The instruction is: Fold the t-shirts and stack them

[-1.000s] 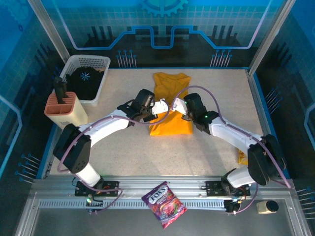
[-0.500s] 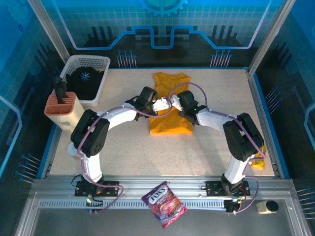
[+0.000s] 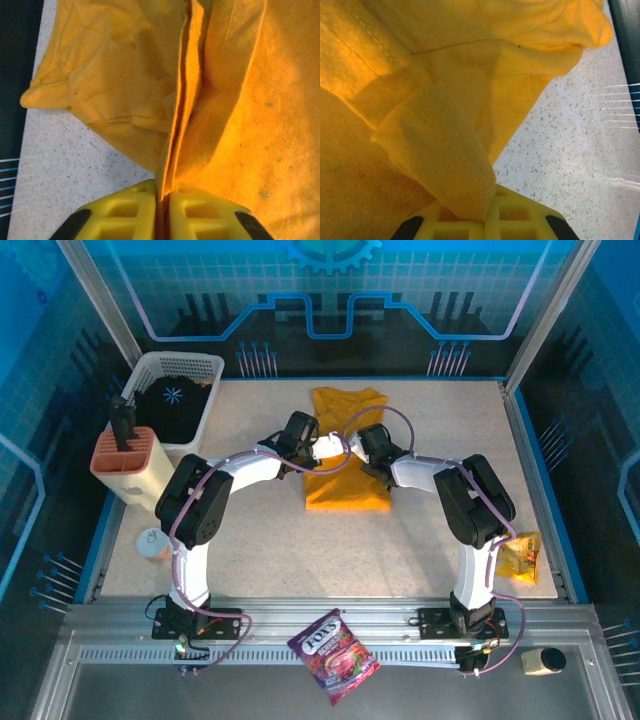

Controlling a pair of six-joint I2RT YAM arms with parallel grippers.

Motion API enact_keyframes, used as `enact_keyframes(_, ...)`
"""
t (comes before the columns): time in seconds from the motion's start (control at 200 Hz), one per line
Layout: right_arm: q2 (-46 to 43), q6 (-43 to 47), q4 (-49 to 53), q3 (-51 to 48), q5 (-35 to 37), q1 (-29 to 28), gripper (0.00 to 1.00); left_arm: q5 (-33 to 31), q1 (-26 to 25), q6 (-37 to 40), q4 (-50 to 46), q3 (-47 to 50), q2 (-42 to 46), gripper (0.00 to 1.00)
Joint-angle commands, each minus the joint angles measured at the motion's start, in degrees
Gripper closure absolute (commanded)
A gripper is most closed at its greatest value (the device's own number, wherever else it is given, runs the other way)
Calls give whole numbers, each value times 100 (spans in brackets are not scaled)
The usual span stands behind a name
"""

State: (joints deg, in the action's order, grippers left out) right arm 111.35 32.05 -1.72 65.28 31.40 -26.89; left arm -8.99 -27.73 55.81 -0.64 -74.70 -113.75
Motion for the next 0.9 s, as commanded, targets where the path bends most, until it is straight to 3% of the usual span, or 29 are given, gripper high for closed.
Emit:
enact_keyframes(0.0,43,-80,-550,137,-61,3,88,73,-14,-146,496,-197,-28,80)
enact_keyframes(0.045,-25,-130,-693,111,-110,8,80,-35,-14,-303,668,-166,53,75)
enact_keyframes(0.115,-144,-291,-793,130,-180,38,64,-191,-14,-465,974,-62,210,57)
enact_keyframes(0.17,-307,-409,-813,152,-234,63,56,-264,-14,-520,1123,-1,336,48)
enact_keyframes(0.39,-1533,-858,-795,-64,-670,206,43,-461,-5,-824,1654,356,1248,13)
enact_keyframes(0.525,-2646,-626,-311,-305,-1448,265,40,1,-5,-1046,1665,833,2279,5)
enact_keyframes(0.626,-3494,-48,541,-508,-2325,278,38,1287,-5,-713,1087,1443,3286,5)
enact_keyframes(0.746,-4442,735,1842,-809,-3195,277,37,2542,-60,50,-574,1963,4405,11)
enact_keyframes(0.826,-4925,1413,2939,-994,-3629,217,35,2474,-289,382,-1773,2084,4888,14)
enact_keyframes(0.896,-5106,2041,3743,-1120,-3704,70,33,1976,-614,486,-2087,2373,5167,13)
